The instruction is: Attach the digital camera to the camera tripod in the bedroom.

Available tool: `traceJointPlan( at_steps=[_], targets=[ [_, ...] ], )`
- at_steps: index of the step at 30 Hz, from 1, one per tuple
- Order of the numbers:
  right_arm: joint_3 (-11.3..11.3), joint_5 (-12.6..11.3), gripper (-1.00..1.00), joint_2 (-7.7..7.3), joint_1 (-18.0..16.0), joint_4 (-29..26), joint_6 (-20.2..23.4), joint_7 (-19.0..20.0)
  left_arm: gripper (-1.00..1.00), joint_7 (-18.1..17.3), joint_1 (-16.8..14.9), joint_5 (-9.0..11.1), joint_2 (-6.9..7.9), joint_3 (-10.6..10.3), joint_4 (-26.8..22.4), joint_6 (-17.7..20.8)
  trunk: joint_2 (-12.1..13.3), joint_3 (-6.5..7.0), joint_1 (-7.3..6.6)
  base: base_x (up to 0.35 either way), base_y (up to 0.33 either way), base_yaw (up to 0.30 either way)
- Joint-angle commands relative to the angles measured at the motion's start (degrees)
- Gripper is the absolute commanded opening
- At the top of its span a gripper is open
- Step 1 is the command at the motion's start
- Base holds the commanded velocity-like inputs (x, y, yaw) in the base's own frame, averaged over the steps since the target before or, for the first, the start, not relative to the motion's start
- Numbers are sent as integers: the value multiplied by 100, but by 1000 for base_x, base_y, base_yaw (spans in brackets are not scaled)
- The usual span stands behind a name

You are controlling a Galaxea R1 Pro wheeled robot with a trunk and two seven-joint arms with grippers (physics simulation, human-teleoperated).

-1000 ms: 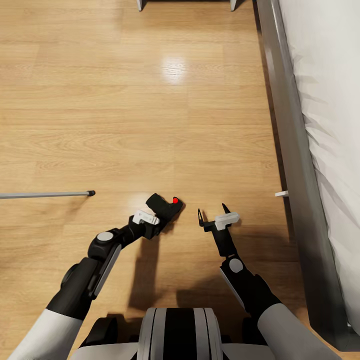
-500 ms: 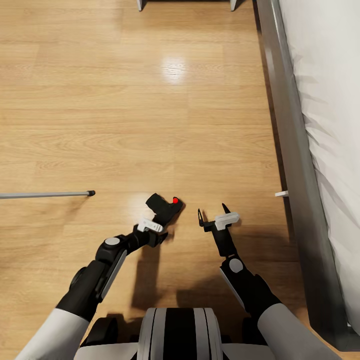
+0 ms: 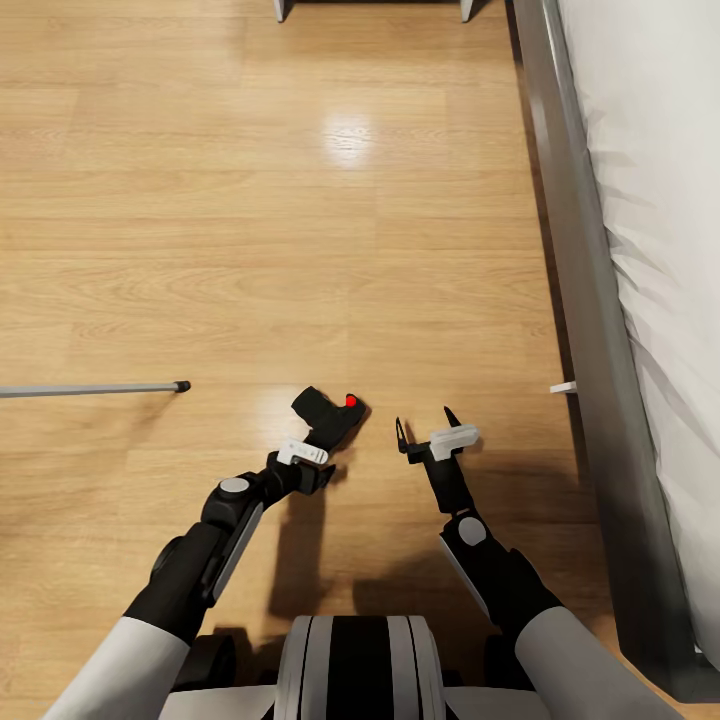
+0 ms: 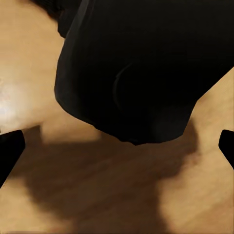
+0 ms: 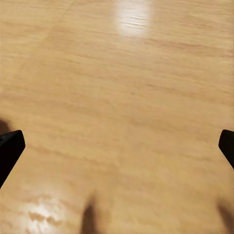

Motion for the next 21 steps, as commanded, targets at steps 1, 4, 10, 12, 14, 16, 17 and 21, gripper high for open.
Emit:
traceJointPlan(
  at_steps=[1, 4, 10, 12, 14, 16, 17, 21],
  targets=[
    [11, 47, 100, -1, -2, 4, -2, -53, 100, 11, -1, -7, -10, 4, 0, 30, -1, -2, -1, 0, 0, 0],
    [11, 47, 100, -1, -3, 4, -3, -53, 100, 38, -1, -8, -30, 4, 5, 30, -1, -2, -1, 0, 0, 0],
    [11, 48, 100, -1, -3, 4, -2, -53, 100, 63, -1, -8, -71, 4, 5, 30, -1, -2, -1, 0, 0, 0],
    [11, 48, 100, -1, -4, 4, -3, -53, 100, 68, -1, -8, -85, 4, 4, 27, -1, -2, -1, 0, 0, 0],
    [11, 47, 100, -1, -5, 4, -3, -53, 100, 70, -1, -8, -101, 4, 3, 26, -1, -2, -1, 0, 0, 0],
    [11, 47, 100, -1, -3, 4, -2, -53, 100, 72, -1, -8, -113, 4, 3, 26, -1, -2, -1, 0, 0, 0],
    [11, 47, 100, -1, -4, 4, -3, -53, 100, 73, -3, -8, -126, 4, 3, 24, -1, -2, -1, 0, 0, 0],
    [11, 47, 100, -1, -4, 4, -4, -53, 100, 74, -6, -8, -149, 4, -3, 22, -1, -2, -1, 0, 0, 0]
  ],
)
